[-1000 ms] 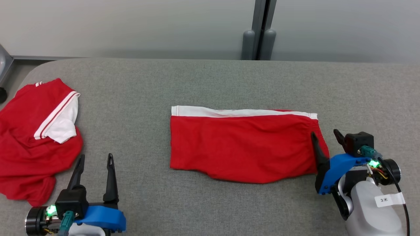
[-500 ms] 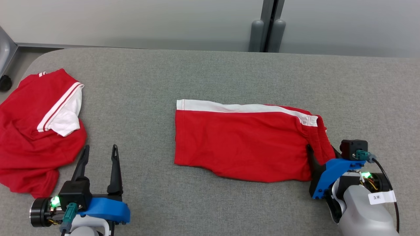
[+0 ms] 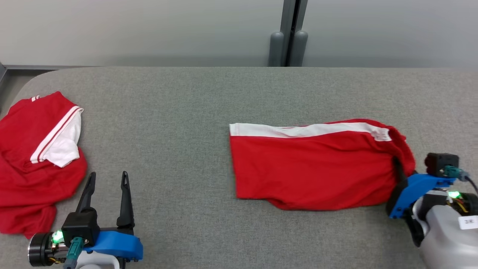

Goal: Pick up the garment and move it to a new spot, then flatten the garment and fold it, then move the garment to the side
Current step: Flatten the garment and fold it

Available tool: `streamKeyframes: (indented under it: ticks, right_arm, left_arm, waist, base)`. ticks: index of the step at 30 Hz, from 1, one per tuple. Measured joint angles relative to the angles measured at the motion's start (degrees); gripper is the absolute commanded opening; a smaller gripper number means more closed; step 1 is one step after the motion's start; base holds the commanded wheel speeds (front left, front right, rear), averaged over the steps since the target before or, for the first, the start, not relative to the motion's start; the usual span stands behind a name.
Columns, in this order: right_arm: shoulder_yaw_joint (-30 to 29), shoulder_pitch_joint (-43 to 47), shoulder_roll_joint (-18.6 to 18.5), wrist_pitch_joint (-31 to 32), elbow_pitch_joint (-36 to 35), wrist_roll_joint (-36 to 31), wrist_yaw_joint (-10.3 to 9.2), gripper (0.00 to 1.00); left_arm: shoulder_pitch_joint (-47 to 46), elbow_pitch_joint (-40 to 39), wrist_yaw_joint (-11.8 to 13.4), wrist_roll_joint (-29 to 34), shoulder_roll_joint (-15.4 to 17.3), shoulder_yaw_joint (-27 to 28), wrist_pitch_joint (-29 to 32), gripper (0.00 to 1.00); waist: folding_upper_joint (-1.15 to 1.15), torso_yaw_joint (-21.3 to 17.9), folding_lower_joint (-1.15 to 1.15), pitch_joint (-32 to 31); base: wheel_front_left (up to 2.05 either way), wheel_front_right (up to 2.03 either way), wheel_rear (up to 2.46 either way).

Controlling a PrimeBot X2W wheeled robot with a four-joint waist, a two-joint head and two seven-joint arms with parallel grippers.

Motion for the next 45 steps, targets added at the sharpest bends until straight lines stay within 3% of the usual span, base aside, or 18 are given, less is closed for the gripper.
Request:
streamKeyframes:
  ticks: [7,13,21,28,33,41,43,45]
  right_arm:
    - [2.43,0.00,-8.26,1.69,-1.32,3.56,-0.01,0.00]
    - [7.28,-0.11,-7.93,7.58,-6.80,11.48,-0.02,0.00]
    - [14.57,1.42,-6.45,18.08,-22.52,26.99,-0.03,0.00]
    - [20.26,2.59,-3.88,21.43,-32.15,30.34,-0.02,0.00]
    - [22.73,2.71,-0.11,20.53,-31.81,28.81,-0.03,0.00]
    - [23.48,1.66,5.37,14.34,-22.57,25.35,-0.03,0.00]
    - [23.61,0.96,5.87,12.35,-20.34,24.29,-0.03,1.00]
    - [23.83,0.48,6.11,10.37,-18.45,23.37,-0.03,1.00]
  left_arm:
    - [1.05,-0.34,0.01,0.00,-0.09,0.33,0.01,1.00]
    - [1.46,-0.41,0.01,0.00,-0.26,0.36,0.00,1.00]
    - [1.80,-0.55,0.01,0.11,-0.56,0.20,0.01,1.00]
    - [1.20,-0.34,-0.10,0.19,-0.89,-0.23,0.00,1.00]
    - [0.70,0.11,-0.42,0.18,-0.99,-0.52,0.00,1.00]
    - [-0.75,0.46,-0.75,0.14,-1.40,-1.32,0.00,1.00]
    - [-1.29,0.45,-0.75,0.15,-1.51,-1.37,0.01,1.00]
    - [-1.30,0.58,-0.75,0.15,-1.57,-1.33,0.01,1.00]
  waist:
    - [0.00,-2.26,0.00,-0.97]
    - [0.00,-3.46,0.00,-1.33]
    - [-0.01,-3.93,0.00,-1.41]
    - [-0.01,-3.23,0.00,-0.89]
    - [-0.01,-2.17,0.00,-0.46]
    - [-0.01,0.20,0.00,0.99]
    - [-0.01,0.60,0.01,1.39]
    - [-0.01,0.82,0.01,1.61]
  base:
    - [0.00,0.00,0.00]
    - [0.00,0.00,0.00]
    - [0.00,0.00,0.00]
    - [0.00,0.00,0.00]
    - [0.00,0.00,0.00]
    - [0.00,0.00,0.00]
    - [0.00,0.00,0.00]
    - [0.00,0.00,0.00]
